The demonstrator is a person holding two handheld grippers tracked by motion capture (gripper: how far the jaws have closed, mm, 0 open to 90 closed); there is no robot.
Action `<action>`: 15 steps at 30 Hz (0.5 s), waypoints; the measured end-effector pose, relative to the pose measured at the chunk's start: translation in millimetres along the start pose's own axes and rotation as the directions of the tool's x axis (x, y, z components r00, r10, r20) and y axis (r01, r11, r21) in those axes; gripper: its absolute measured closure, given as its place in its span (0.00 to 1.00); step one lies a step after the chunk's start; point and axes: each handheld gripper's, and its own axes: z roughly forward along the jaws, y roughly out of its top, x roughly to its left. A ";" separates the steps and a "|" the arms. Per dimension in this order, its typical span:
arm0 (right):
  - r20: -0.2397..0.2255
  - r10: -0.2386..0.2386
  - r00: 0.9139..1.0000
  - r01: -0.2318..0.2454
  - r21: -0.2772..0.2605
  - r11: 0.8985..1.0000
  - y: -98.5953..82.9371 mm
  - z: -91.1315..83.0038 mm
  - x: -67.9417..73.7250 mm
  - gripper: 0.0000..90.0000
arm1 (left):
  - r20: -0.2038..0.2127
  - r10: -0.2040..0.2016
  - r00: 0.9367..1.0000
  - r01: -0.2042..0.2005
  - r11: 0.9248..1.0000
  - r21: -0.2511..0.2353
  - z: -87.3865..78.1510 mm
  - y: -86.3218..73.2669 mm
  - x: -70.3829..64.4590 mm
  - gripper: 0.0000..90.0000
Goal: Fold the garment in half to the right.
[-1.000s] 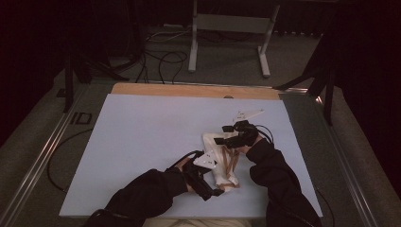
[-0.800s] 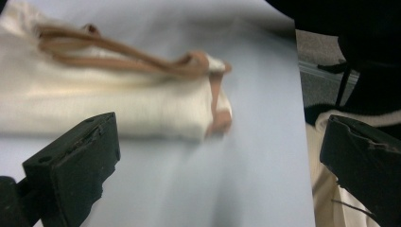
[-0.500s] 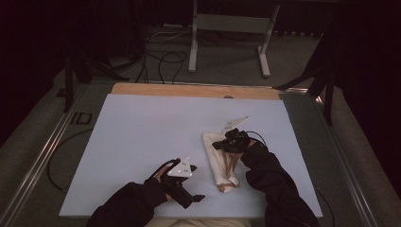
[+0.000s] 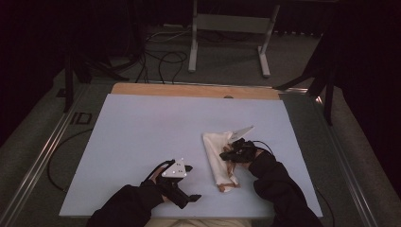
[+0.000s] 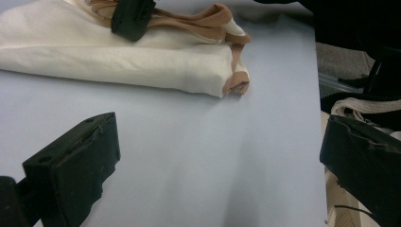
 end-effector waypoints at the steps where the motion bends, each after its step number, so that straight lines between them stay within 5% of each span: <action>1: 0.005 -0.006 1.000 0.006 -0.005 1.000 -2.6 -1.9 -0.7 1.00 | -0.002 0.001 1.000 -0.001 1.000 0.001 0.0 0.0 0.2 0.00; 15: 0.071 0.085 0.994 -0.084 -0.013 0.996 -39.6 -25.1 -12.8 1.00 | -0.019 0.004 1.000 -0.005 1.000 -0.012 -3.6 -0.5 1.6 0.00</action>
